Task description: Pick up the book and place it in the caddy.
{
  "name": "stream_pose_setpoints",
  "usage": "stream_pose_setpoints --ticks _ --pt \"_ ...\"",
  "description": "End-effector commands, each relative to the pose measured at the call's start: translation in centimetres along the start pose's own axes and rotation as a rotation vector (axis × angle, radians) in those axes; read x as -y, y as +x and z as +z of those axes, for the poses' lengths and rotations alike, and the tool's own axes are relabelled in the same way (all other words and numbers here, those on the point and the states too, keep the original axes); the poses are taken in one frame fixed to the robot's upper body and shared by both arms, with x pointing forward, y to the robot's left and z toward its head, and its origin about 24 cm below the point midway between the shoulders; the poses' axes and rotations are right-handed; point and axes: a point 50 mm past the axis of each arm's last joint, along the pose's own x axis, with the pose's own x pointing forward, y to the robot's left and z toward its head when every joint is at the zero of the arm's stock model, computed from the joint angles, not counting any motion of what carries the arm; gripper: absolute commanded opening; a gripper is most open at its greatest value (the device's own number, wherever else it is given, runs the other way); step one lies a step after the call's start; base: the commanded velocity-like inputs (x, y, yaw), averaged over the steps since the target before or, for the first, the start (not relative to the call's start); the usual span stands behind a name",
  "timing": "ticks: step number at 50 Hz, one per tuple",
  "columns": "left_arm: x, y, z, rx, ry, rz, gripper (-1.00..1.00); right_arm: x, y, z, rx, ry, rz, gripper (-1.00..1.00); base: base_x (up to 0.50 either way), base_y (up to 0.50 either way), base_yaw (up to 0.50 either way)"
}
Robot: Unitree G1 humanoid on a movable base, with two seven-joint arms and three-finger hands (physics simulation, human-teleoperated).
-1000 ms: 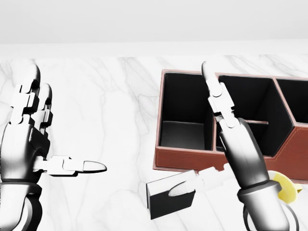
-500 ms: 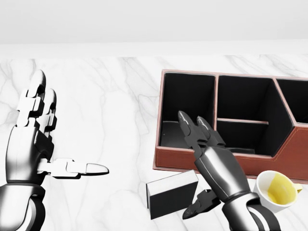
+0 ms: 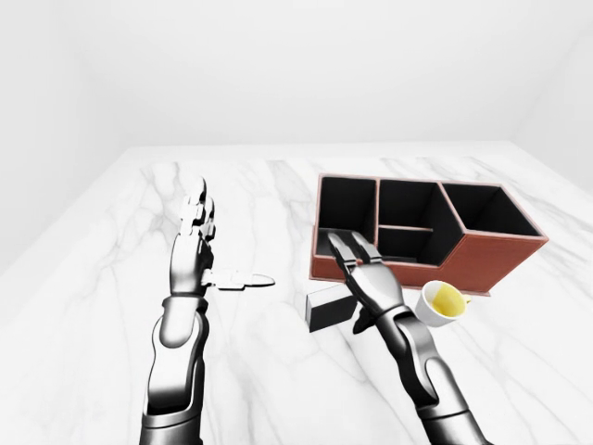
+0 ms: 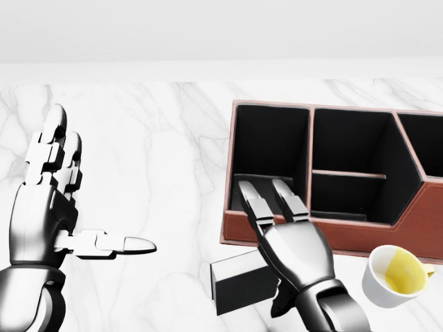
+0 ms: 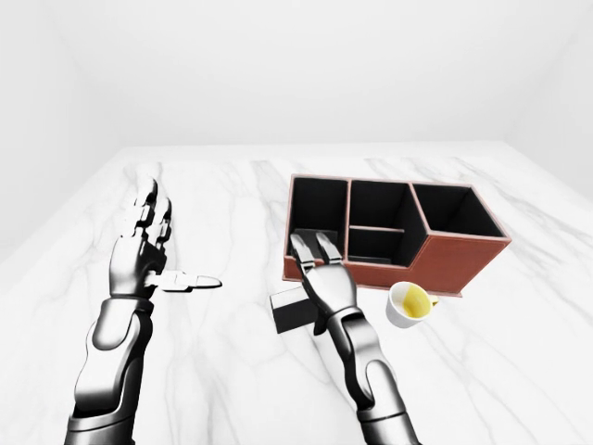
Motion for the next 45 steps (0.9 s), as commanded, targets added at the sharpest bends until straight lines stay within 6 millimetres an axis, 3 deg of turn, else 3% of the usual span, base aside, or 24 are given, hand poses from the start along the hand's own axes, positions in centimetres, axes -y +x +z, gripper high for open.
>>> stream_pose_setpoints --ticks 1,27,34,39,40,41,42,44,45 --pt "-0.2 0.0 -0.4 -0.016 -0.002 0.007 1.0 -1.5 0.5 0.7 0.018 -0.13 0.001 1.0 0.0 0.0 0.0" --pt "-0.2 -0.3 -0.7 -0.03 -0.014 0.008 1.0 -5.0 0.0 2.0 0.083 -0.252 0.031 1.0 0.0 0.0 0.0" --pt "-0.2 -0.3 -1.0 -0.044 -0.014 0.01 1.0 -4.9 2.6 4.5 0.139 -0.218 0.068 1.0 0.0 0.0 0.0" --pt "-0.2 -0.3 -0.9 -0.04 -0.013 0.011 1.0 -5.0 3.9 5.2 0.157 -0.228 0.086 0.47 0.0 0.0 0.0" --pt "-0.2 -0.3 -0.9 -0.04 -0.013 0.011 1.0 -5.0 4.0 5.3 0.158 -0.226 0.089 0.05 0.0 0.0 0.0" --pt "-0.2 -0.3 -0.9 -0.039 -0.013 0.012 1.0 -4.9 4.1 5.3 0.161 -0.228 0.089 -0.25 0.0 0.0 0.0" --pt "-0.2 -0.3 -0.9 -0.038 -0.014 0.012 1.0 -4.9 4.2 5.4 0.163 -0.228 0.089 -0.31 0.0 0.0 0.0" --pt "-0.3 -0.3 -0.8 -0.036 -0.013 0.012 1.0 -4.8 4.2 5.5 0.165 -0.23 0.088 -0.9 0.0 0.0 0.0" --pt "-0.3 -0.3 -0.8 -0.036 -0.013 0.011 1.0 -4.8 4.2 5.5 0.164 -0.228 0.089 -0.95 0.0 0.0 0.0"
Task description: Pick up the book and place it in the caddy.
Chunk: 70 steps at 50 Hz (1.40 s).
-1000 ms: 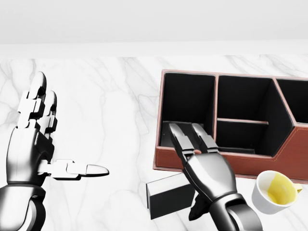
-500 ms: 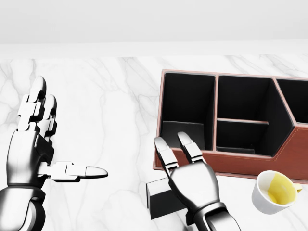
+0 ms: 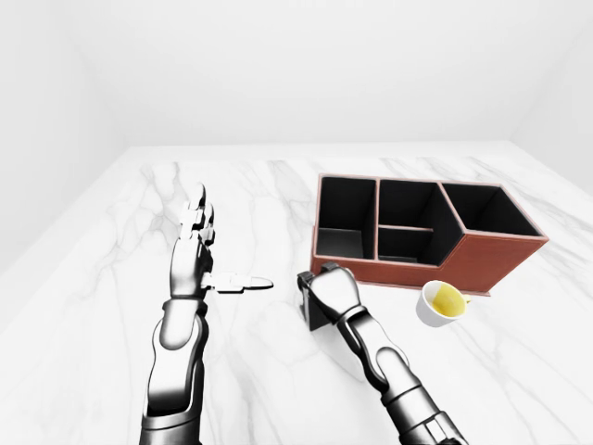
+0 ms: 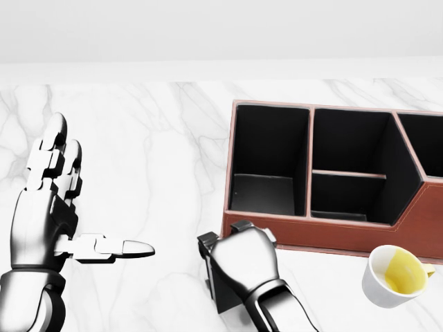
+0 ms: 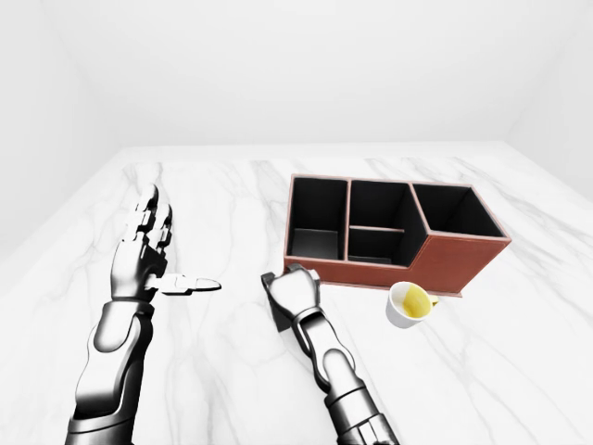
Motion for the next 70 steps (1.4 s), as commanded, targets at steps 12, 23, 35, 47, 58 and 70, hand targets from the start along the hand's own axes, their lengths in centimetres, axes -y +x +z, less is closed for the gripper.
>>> stream_pose_setpoints --ticks 12,23,35,47,58,70 --pt "-0.3 0.0 0.5 0.019 0.002 0.009 1.0 0.1 1.4 -0.1 0.013 -0.041 0.003 -1.0 0.0 0.0 0.0" --pt "-0.3 -0.1 0.6 0.025 0.003 0.006 1.0 1.9 1.1 -1.0 -0.018 0.011 -0.034 -1.0 0.0 0.0 0.0" --pt "-0.3 -0.2 0.6 0.025 0.0 0.01 1.0 5.7 -1.6 -4.0 -0.066 0.203 -0.036 -1.0 0.0 0.0 0.0" --pt "-0.3 -0.3 0.5 0.019 -0.006 0.01 1.0 8.2 -4.6 -7.5 -0.106 0.334 -0.071 -1.0 0.0 0.0 0.0" --pt "-0.4 -0.4 0.3 0.011 -0.011 0.012 1.0 11.3 -4.6 -7.7 -0.022 0.371 -0.083 -1.0 0.0 0.0 0.0" --pt "-0.4 -0.4 0.4 0.015 -0.013 0.013 1.0 17.4 -3.1 -8.6 0.087 0.314 -0.173 -1.0 0.0 0.0 0.0"
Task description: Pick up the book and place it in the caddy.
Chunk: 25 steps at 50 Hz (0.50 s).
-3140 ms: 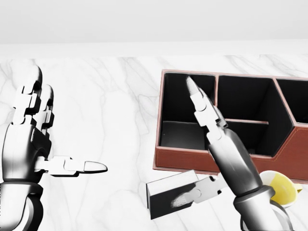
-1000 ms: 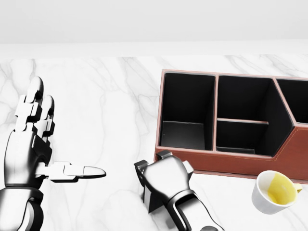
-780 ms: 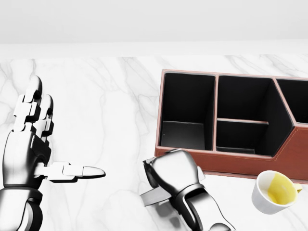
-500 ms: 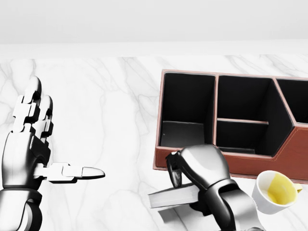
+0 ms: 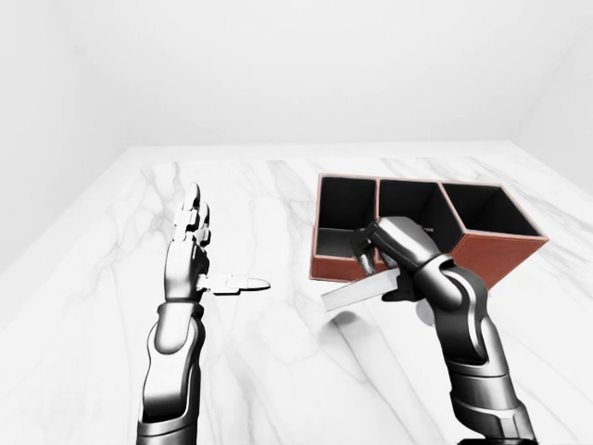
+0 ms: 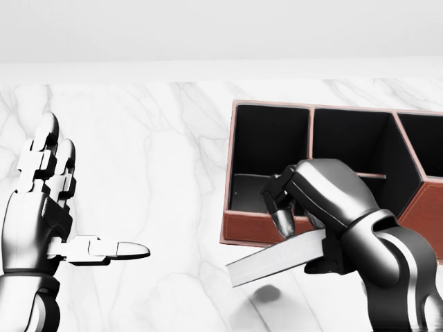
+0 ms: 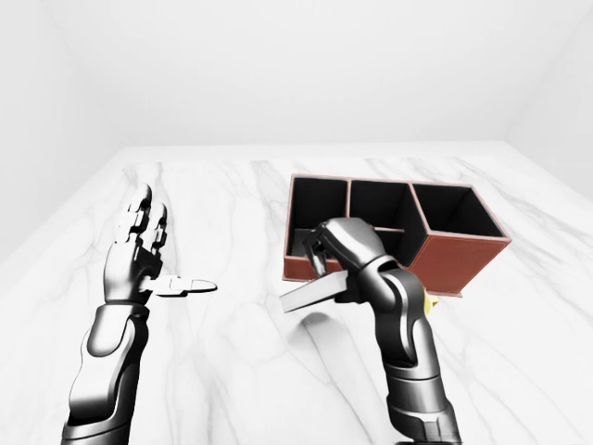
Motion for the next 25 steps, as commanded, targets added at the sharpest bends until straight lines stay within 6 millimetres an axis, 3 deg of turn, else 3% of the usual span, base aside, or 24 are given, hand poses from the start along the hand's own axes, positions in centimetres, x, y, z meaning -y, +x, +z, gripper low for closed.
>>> stream_pose_setpoints --ticks 1,16,25 --pt "0.0 0.0 0.1 0.003 -0.003 0.0 1.0 5.2 0.9 0.9 0.09 -0.041 -0.086 -1.0 0.0 0.0 0.0" --pt "-0.3 -0.1 0.6 0.024 -0.003 0.006 1.0 11.7 2.7 1.0 0.107 -0.123 -0.149 -1.0 0.0 0.0 0.0" --pt "-0.4 -0.2 0.4 0.015 -0.004 0.01 1.0 14.7 3.9 -0.7 0.005 -0.159 -0.143 -1.0 0.0 0.0 0.0"
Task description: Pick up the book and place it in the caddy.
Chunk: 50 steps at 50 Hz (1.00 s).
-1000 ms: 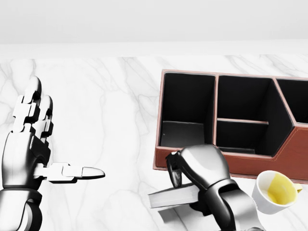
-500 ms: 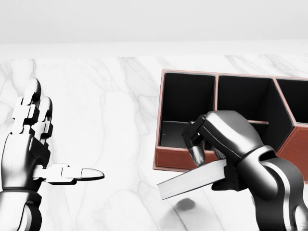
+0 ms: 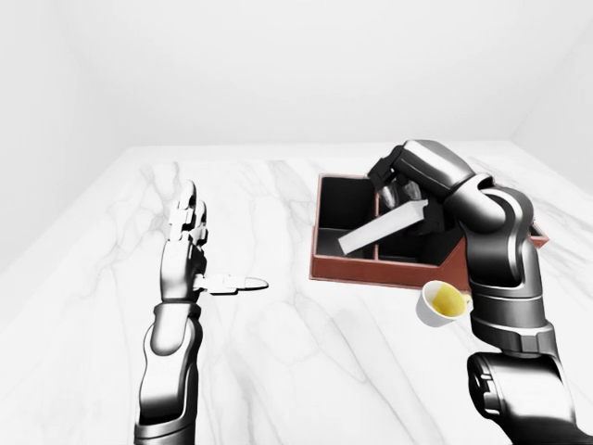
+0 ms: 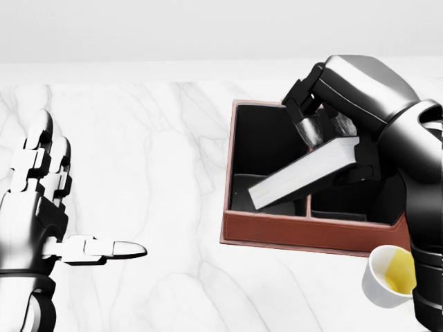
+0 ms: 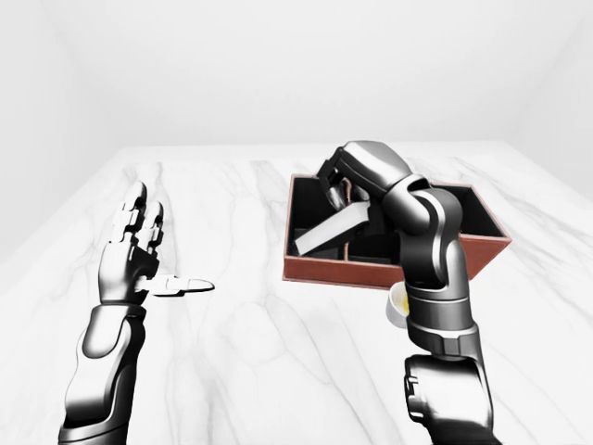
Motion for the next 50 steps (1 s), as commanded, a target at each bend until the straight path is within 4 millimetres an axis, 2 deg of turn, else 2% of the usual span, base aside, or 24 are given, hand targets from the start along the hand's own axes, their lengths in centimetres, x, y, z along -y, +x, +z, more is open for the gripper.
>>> stream_pose_setpoints --ticks 1,6,13,15,20,32,50 --pt "-0.1 -0.1 -0.1 -0.003 -0.001 0.004 1.0 4.4 1.2 -1.8 -0.078 -0.048 -0.042 -1.0 0.0 0.0 0.0" --pt "0.0 -0.2 -0.1 -0.004 -0.001 0.001 1.0 5.5 2.3 -2.9 -0.142 -0.058 -0.054 -1.0 0.0 0.0 0.0" --pt "0.1 -0.2 -0.3 -0.014 -0.002 0.0 1.0 5.7 3.7 -3.8 -0.215 -0.088 -0.056 -1.0 0.0 0.0 0.0" --pt "0.0 -0.1 -0.5 -0.022 -0.003 -0.001 1.0 5.6 4.8 -4.4 -0.275 -0.132 -0.052 -1.0 0.0 0.0 0.0" --pt "-0.1 -0.2 -0.5 -0.023 -0.005 0.001 1.0 5.8 5.8 -5.2 -0.346 -0.197 -0.059 -1.0 0.0 0.0 0.0" --pt "-0.1 0.0 -0.7 -0.029 -0.005 -0.001 1.0 4.7 7.3 -6.5 -0.454 -0.375 -0.037 -1.0 0.0 0.0 0.0" --pt "-0.3 0.0 -1.1 -0.047 -0.012 0.001 1.0 2.3 8.5 -6.5 -0.468 -0.494 0.023 -1.0 0.0 0.0 0.0"
